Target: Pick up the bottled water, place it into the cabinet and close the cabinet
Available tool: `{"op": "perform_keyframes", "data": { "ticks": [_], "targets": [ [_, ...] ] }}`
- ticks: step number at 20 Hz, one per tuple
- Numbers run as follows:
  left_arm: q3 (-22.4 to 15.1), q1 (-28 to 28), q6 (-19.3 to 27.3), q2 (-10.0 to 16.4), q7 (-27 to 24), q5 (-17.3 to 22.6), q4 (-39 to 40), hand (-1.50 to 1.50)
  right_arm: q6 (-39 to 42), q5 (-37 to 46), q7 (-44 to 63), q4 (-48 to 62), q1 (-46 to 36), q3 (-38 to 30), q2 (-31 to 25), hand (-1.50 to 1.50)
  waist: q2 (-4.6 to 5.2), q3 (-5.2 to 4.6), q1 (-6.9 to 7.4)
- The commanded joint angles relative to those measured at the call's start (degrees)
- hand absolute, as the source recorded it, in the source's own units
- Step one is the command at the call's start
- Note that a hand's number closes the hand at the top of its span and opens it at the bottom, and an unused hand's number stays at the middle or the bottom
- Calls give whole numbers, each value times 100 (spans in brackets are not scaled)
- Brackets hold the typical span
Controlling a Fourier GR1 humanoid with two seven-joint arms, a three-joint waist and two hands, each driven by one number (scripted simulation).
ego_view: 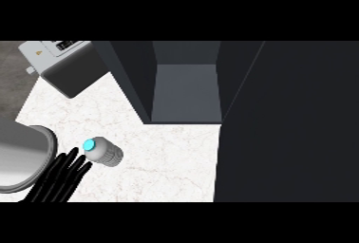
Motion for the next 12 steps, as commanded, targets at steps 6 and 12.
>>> {"op": "perform_keyframes", "data": {
  "ticks": [6, 12],
  "targets": [
    [627, 501, -799, 101, -700, 243, 304, -150, 398, -2, -470, -77, 597, 73, -63, -150, -1, -2, 0],
    [1060, 181, -898, 119, -696, 406, 559, -150, 534, 231, -1048, 332, 748, 152, -56, -150, 2, 0, -13]
  ]
}}
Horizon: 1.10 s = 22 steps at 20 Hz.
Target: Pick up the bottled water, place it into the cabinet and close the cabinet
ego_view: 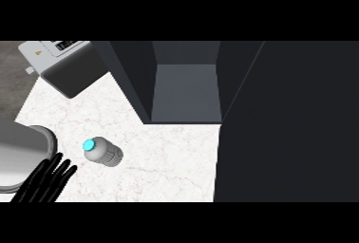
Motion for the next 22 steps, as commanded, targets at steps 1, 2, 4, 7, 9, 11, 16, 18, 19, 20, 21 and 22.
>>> {"op": "perform_keyframes", "data": {
  "ticks": [1, 2, 4, 7, 9, 11, 16, 18, 19, 20, 21, 22],
  "targets": [
    [-66, 309, -235, -289, -501, -393, 207, -150, -79, 67, -81, 206, -113, 6, 96, -150, 1, 0, 22],
    [539, -92, -150, 58, -126, 236, 281, -150, -97, 99, 101, -188, 90, 180, 63, -150, 3, 0, -2],
    [649, -376, -237, 34, -273, 224, 832, -150, 0, 324, -405, -16, 343, 345, 127, -150, 3, -1, -29],
    [951, -423, -137, 89, -93, 377, 688, -150, 26, 312, -283, 104, 132, 215, 37, -150, 4, 1, -5],
    [711, -1039, 90, -67, -94, -161, 1130, -150, 120, 402, -490, 168, 279, 319, 52, -150, 6, 1, -38],
    [848, -859, -353, -2, -495, -260, 1486, -150, 130, 413, -604, 111, 448, 334, 43, -150, 3, 0, -21],
    [1228, -1879, -308, 201, -930, -664, 2745, -150, 27, 166, -185, 99, -6, 129, -48, -150, 17, -2, -38],
    [1216, -1824, -365, 251, -759, -649, 2571, -150, 132, 330, -487, 156, 302, 288, -39, -150, 8, 0, -30],
    [1087, -1732, -319, 119, -932, -949, 2649, -150, 304, 230, -693, 157, 551, 315, -89, -150, 5, 1, -35],
    [1269, -1960, -559, 286, -1203, -871, 3187, -150, 216, 301, -715, 185, 395, 242, -57, -150, 8, -1, -38],
    [1065, -1917, -418, 136, -1121, -1098, 3071, -150, 296, 467, -871, 249, 594, 477, -41, -150, 5, 0, -38],
    [1195, -2069, -476, 192, -1458, -1200, 3579, -150, 227, 311, -628, -220, 819, 478, -93, -150, 7, -2, -56]
  ]
}}
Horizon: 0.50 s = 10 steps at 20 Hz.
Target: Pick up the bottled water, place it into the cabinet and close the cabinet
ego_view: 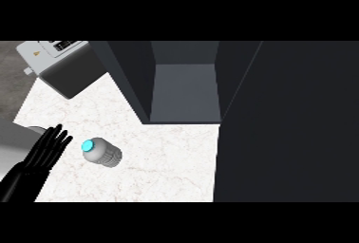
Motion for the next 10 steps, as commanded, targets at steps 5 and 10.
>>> {"op": "perform_keyframes", "data": {
  "ticks": [5, 10],
  "targets": [
    [59, -727, -156, 83, -755, -608, 1773, -150, 121, -70, -282, -104, 415, 41, -79, -150, 0, -2, -22],
    [172, -852, -102, 153, -1076, -808, 2545, -150, 336, -105, -707, 569, 227, -191, -172, -150, 4, 0, 0]
  ]
}}
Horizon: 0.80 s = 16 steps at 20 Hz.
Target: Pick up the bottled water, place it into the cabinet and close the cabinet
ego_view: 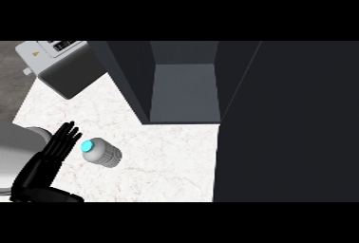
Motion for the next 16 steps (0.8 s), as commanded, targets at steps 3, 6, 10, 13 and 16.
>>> {"op": "perform_keyframes", "data": {
  "ticks": [3, 6, 10, 13, 16],
  "targets": [
    [72, -971, 256, -108, -456, -327, 1692, -150, -54, -260, 241, -53, -224, -65, -28, -150, 16, -2, -22],
    [168, -1267, -87, 131, -924, -365, 2620, -150, -61, -76, 94, 294, -391, -31, 5, -150, 20, -3, -20],
    [153, -1314, -244, 225, -1270, -478, 3195, -150, -65, 51, -34, -51, 82, 185, -72, -150, 8, -1, -15],
    [170, -1611, -216, 262, -1817, -653, 3911, -150, 212, -34, -540, 289, 258, 49, -157, -150, 8, -2, -35],
    [106, -2063, -190, 293, -2128, -845, 4597, -150, 131, -186, -394, 279, 8, -221, -214, -150, 16, -3, -42]
  ]
}}
